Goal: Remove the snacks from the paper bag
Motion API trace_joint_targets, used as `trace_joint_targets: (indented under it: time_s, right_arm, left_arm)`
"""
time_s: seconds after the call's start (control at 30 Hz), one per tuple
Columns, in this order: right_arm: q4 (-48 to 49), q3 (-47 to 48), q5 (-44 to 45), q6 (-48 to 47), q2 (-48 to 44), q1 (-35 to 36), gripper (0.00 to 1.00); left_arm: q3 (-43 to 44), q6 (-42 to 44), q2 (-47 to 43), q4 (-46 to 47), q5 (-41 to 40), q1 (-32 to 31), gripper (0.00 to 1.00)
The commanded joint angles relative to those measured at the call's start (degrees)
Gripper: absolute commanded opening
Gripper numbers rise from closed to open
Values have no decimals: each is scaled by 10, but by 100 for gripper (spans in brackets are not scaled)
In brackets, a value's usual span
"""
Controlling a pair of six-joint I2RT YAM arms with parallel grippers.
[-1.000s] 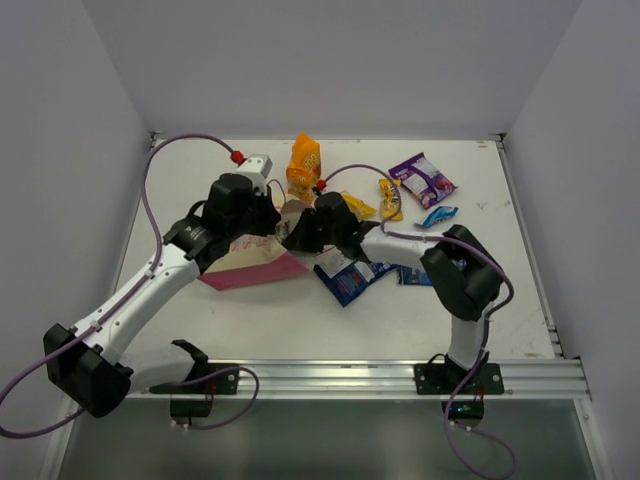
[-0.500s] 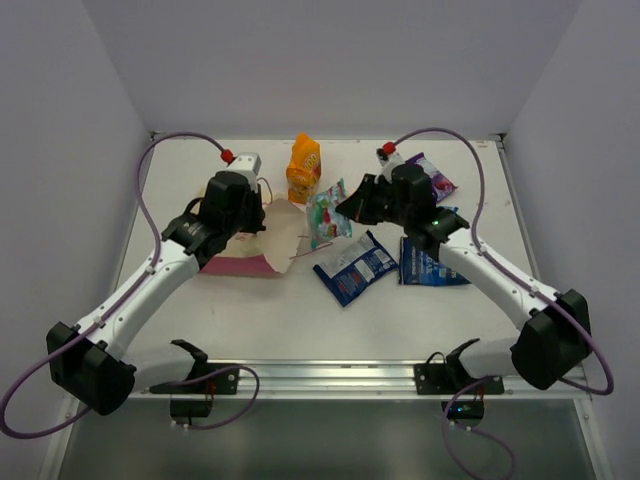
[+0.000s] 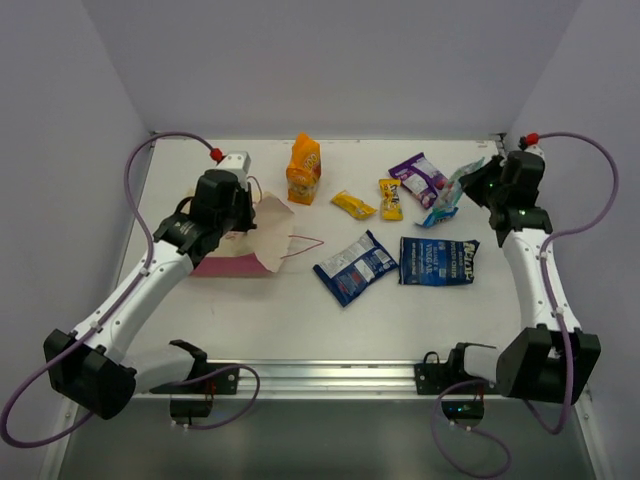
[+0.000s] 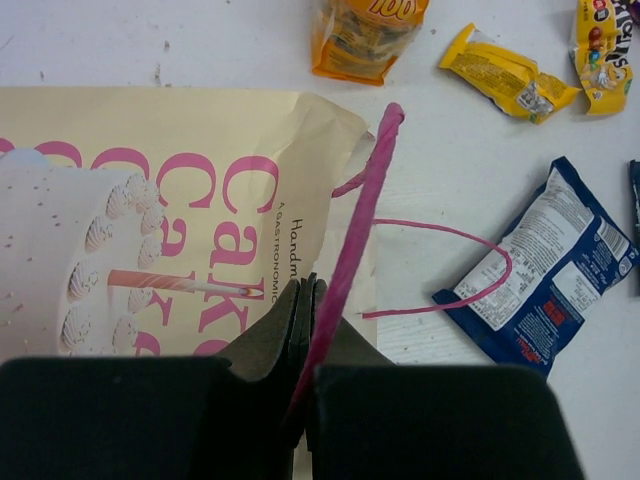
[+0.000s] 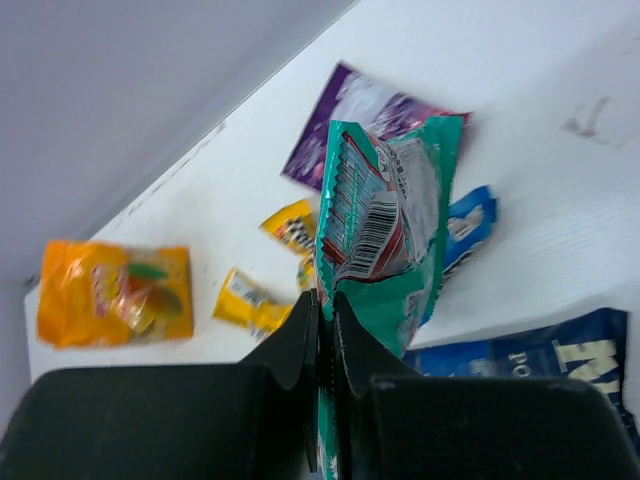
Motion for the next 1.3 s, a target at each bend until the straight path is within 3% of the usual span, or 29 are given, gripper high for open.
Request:
trace_joint_targets:
  time_s: [0.0, 0.23, 0.43, 0.53, 0.57, 0.67, 0.87, 1.03, 1.27]
  right_arm:
    - [13, 44, 33, 31, 48, -53, 0]
    - [86, 103, 50, 95, 143, -117, 0]
    - [190, 37, 59, 132, 163, -150, 1]
    - [146, -4, 63, 157, 177, -168, 17]
    - [145, -23, 51, 164, 176, -176, 36]
    - [130, -79, 6, 169, 161, -197, 59]
    - [36, -118, 30, 128, 26, -200, 85]
    - [-14, -53, 1, 78, -78, -198, 91]
    - [-11, -21, -94, 70, -156, -194, 91]
  left_arm:
    - [8, 12, -19, 8, 13, 5, 0]
    - [3, 9, -23, 15, 34, 7, 0]
    - [-7, 10, -32, 23, 36, 7, 0]
    - [-11, 9, -34, 28, 43, 9, 0]
    - [-11, 9, -33, 30, 45, 9, 0]
    - [-8, 7, -33, 34, 54, 10, 0]
    - [16, -1, -32, 32, 67, 15, 0]
    - [53, -28, -28, 22, 79, 33, 0]
    - [68, -73, -21, 47, 177, 125, 0]
